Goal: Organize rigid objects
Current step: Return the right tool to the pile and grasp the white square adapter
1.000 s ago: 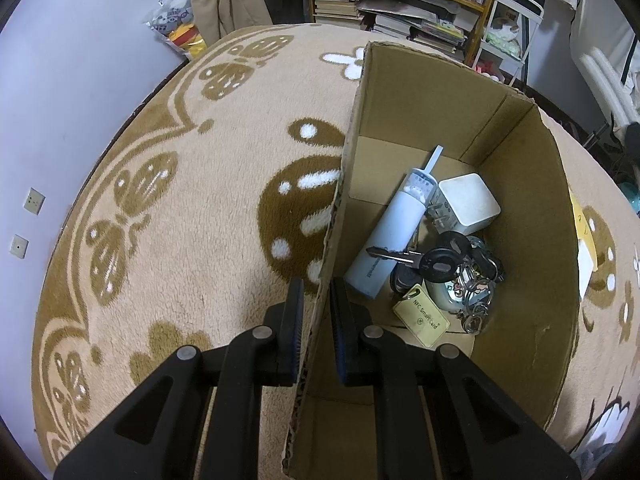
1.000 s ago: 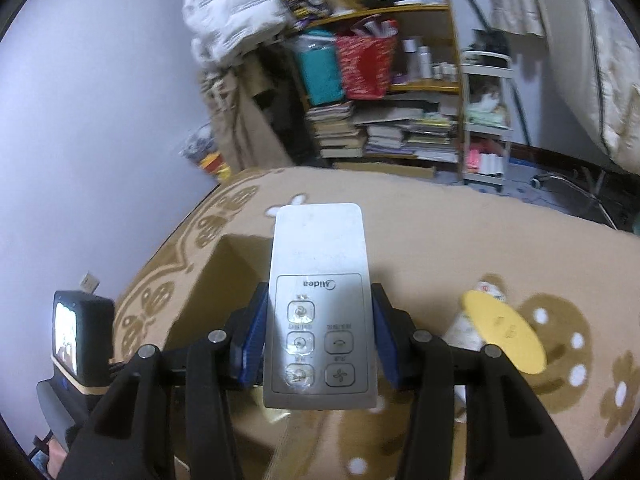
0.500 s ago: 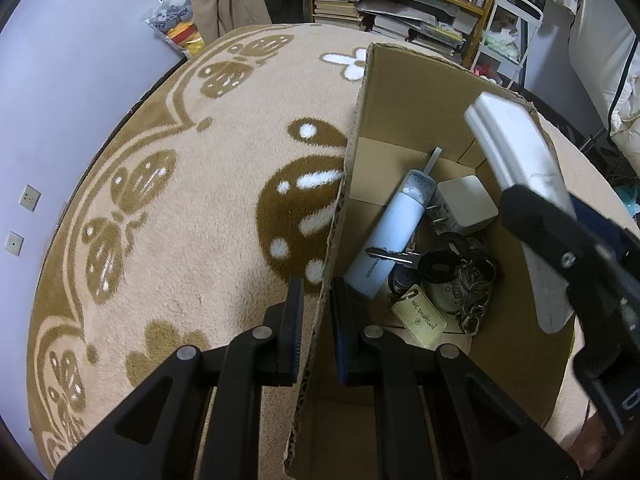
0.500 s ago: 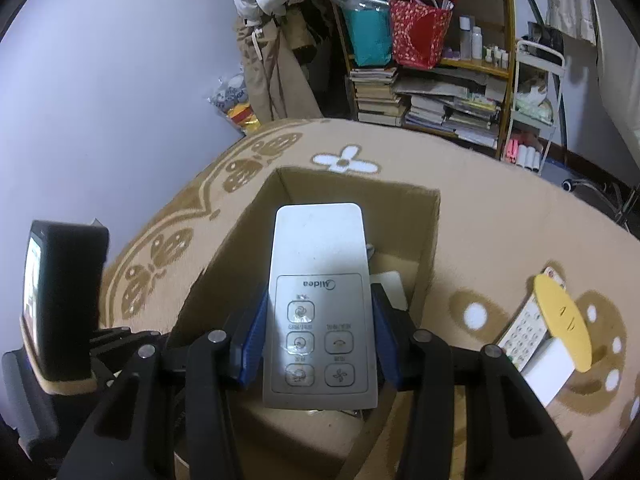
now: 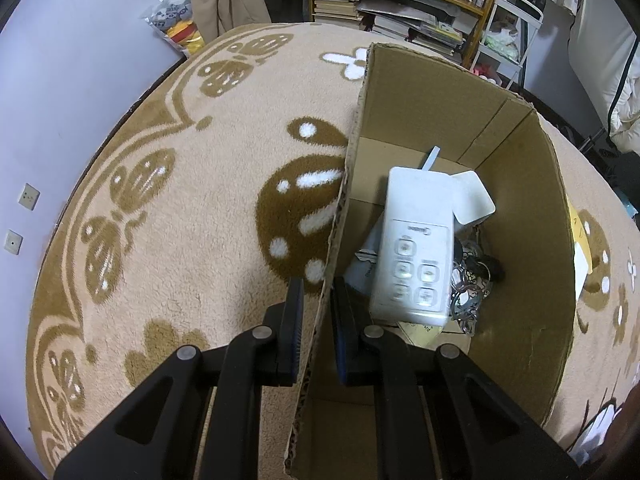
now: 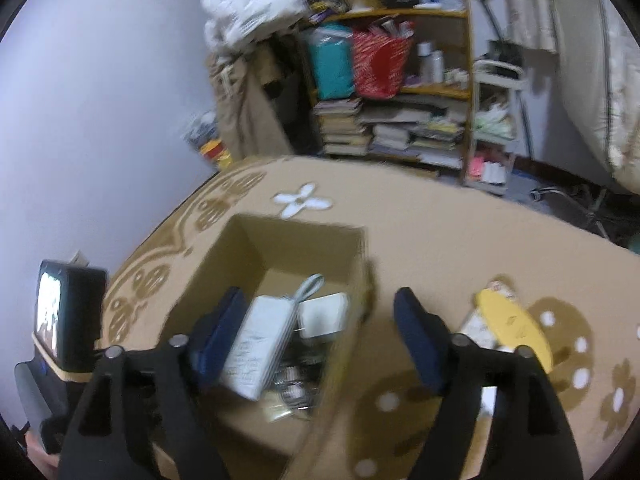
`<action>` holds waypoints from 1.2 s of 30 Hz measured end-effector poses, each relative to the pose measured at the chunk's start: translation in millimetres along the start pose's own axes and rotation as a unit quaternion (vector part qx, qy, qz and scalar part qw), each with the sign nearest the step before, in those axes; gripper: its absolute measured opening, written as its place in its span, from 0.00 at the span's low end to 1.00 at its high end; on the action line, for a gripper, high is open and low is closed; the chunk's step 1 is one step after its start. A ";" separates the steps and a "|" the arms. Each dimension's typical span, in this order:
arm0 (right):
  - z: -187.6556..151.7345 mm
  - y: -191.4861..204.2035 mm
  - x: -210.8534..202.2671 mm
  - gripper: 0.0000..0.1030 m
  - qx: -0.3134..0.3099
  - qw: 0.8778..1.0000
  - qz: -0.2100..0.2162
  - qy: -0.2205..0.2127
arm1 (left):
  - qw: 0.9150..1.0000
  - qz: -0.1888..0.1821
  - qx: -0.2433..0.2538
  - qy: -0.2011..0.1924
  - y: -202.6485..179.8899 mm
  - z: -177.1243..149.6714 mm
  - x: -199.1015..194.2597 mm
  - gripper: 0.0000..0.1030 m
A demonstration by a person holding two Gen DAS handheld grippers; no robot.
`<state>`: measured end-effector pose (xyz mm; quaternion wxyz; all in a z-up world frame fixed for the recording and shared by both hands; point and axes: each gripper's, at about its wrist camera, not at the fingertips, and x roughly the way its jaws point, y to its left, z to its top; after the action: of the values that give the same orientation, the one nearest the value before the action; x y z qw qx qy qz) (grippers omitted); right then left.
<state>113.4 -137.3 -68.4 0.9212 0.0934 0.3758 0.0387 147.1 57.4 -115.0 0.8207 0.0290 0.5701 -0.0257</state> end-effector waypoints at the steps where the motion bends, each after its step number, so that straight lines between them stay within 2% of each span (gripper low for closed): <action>1: 1.5 -6.7 -0.7 0.86 0.005 1.000 -0.006 0.000 | 1.000 0.000 0.000 0.000 0.3 0.4 0.0 0.12; 6: 0.8 -45.9 5.4 0.86 0.023 0.998 -0.062 0.021 | 1.000 0.000 0.000 0.000 0.5 0.5 -0.2 0.12; 10: -7.2 -77.1 11.0 0.86 0.047 0.995 -0.086 0.029 | 1.000 0.000 0.000 0.000 0.5 0.4 -0.5 0.12; 21: -37.7 -133.7 41.4 0.86 0.134 0.981 -0.123 0.063 | 1.000 0.003 0.002 -0.001 0.3 0.5 -1.7 0.12; 28: -61.9 -159.3 59.3 0.86 0.153 0.971 -0.156 0.094 | 1.000 0.004 0.003 -0.001 -0.3 0.6 -2.2 0.13; 34: -70.3 -171.4 67.9 0.86 0.175 0.968 -0.142 0.112 | 1.000 0.002 0.000 0.000 -0.2 1.3 -2.6 0.13; 36: -73.2 -171.1 71.1 0.86 0.171 0.966 -0.156 0.116 | 1.000 0.002 0.001 0.000 -0.2 1.4 -2.6 0.13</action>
<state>113.1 -284.3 -202.8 0.8363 0.1842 0.4911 -0.1599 147.6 57.0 -112.2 0.8207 0.0310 0.5700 -0.0250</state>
